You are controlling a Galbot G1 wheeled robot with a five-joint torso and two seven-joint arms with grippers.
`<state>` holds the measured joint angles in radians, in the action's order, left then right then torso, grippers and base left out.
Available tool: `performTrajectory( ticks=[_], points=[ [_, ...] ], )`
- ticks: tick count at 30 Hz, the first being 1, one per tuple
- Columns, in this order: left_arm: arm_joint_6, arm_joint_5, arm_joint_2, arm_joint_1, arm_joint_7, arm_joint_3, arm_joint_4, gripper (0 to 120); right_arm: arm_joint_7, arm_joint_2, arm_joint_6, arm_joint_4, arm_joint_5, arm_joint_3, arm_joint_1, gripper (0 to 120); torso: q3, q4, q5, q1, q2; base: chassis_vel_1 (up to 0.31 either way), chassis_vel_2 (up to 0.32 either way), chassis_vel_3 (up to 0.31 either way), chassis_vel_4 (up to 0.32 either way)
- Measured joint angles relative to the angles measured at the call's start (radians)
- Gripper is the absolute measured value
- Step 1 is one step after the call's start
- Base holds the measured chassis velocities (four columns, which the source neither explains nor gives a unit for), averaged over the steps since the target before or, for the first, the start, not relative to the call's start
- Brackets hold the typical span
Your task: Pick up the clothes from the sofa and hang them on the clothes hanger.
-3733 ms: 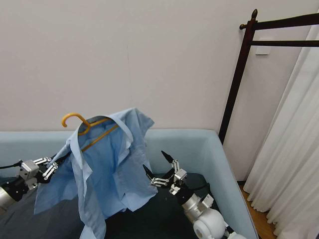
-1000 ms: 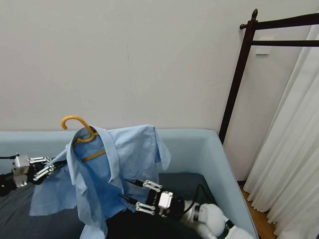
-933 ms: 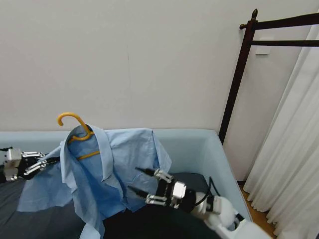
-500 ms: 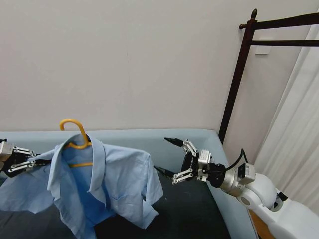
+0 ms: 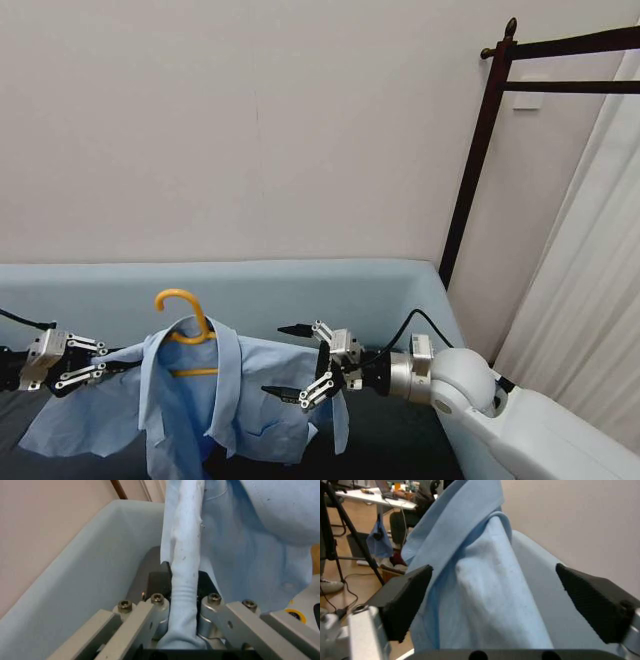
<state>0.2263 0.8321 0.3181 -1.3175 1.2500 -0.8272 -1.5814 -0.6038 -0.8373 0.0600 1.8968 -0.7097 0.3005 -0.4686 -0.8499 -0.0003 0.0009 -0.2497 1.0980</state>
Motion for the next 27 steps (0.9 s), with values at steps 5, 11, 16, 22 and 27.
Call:
performTrajectory(
  ticks=[5, 11, 16, 22, 27],
  points=[
    [0.004, -0.007, 0.007, 0.0, 0.001, 0.001, 0.001, 4, 0.005, -0.017, 0.025, -0.015, 0.034, 0.005, 0.014, 72, 0.0, 0.0, 0.0001, 0.0, 0.0, 0.0, 0.0, 0.0, 0.0],
    [0.008, -0.011, 0.01, 0.004, 0.003, 0.006, 0.004, 4, -0.031, -0.028, 0.044, -0.034, 0.044, -0.002, 0.023, 51, 0.0, 0.0, 0.0001, 0.0, 0.0, 0.0, 0.0, 0.0, 0.0],
    [0.012, -0.019, 0.011, 0.006, 0.008, 0.007, 0.005, 4, -0.073, -0.031, 0.064, -0.047, 0.051, -0.011, 0.025, 32, 0.0, -0.0001, 0.0001, 0.0, 0.0, 0.0, 0.0, 0.0, 0.0],
    [0.031, -0.023, 0.011, 0.009, 0.011, 0.008, 0.012, 4, -0.112, -0.04, 0.074, -0.056, 0.05, -0.017, 0.021, 8, 0.0, 0.0001, 0.0001, 0.0, 0.0, 0.0, 0.0, 0.0, 0.0],
    [0.072, -0.025, 0.01, 0.01, 0.013, 0.008, 0.017, 4, -0.12, -0.03, 0.118, -0.029, 0.029, -0.027, 0.01, 8, 0.0, -0.0001, 0.0001, 0.0, 0.0, 0.0, 0.0, 0.0, 0.0]
  ],
)
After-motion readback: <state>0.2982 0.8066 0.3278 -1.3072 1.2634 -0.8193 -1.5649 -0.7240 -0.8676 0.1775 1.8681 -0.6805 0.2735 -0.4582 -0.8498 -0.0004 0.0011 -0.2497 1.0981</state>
